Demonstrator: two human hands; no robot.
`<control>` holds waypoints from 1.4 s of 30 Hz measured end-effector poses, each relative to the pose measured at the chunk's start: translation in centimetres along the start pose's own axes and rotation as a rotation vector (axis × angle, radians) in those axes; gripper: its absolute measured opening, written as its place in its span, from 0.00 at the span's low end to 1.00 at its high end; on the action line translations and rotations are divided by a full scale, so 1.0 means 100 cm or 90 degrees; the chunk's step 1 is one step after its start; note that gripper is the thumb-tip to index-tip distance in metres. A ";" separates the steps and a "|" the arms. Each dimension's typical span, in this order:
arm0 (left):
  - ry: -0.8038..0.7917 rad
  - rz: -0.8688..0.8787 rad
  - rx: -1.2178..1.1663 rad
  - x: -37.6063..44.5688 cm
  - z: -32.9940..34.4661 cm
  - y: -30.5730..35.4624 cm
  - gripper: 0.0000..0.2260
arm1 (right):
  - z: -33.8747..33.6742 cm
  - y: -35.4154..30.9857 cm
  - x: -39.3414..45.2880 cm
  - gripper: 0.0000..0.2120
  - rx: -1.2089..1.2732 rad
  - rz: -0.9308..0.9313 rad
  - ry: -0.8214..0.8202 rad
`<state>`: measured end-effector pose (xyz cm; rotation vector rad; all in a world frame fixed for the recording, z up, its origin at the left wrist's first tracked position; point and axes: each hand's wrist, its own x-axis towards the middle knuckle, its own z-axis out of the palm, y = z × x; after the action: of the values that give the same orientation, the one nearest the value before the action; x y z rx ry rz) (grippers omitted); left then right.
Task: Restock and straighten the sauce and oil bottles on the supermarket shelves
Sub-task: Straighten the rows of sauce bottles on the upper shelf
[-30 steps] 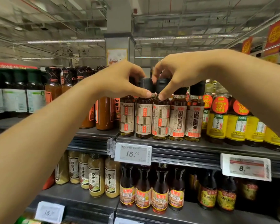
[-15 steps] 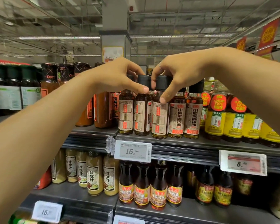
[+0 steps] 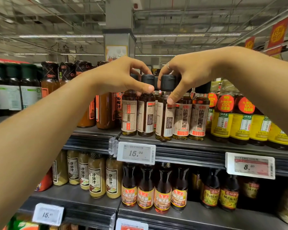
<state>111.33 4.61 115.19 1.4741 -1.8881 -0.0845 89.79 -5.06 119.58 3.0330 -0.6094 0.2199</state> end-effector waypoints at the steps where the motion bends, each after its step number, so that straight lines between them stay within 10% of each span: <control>1: 0.006 0.001 0.005 0.000 0.000 -0.001 0.20 | 0.000 0.001 0.001 0.27 -0.008 0.000 0.003; 18: -0.036 0.025 -0.046 0.001 0.000 0.001 0.18 | 0.001 0.007 0.001 0.25 0.020 0.009 0.033; 24: -0.036 -0.006 -0.075 0.005 -0.002 -0.004 0.17 | 0.009 0.003 0.005 0.40 -0.051 0.020 0.088; 32: -0.021 0.029 -0.092 0.003 0.005 -0.001 0.18 | 0.005 0.013 0.000 0.19 0.018 -0.003 0.064; 42: -0.042 0.022 -0.161 0.006 0.003 -0.009 0.16 | 0.007 0.012 0.001 0.19 -0.001 0.017 0.078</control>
<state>111.82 3.72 114.87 1.2809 -1.8767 -0.3474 89.51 -6.28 118.97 2.9827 -0.6392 0.4031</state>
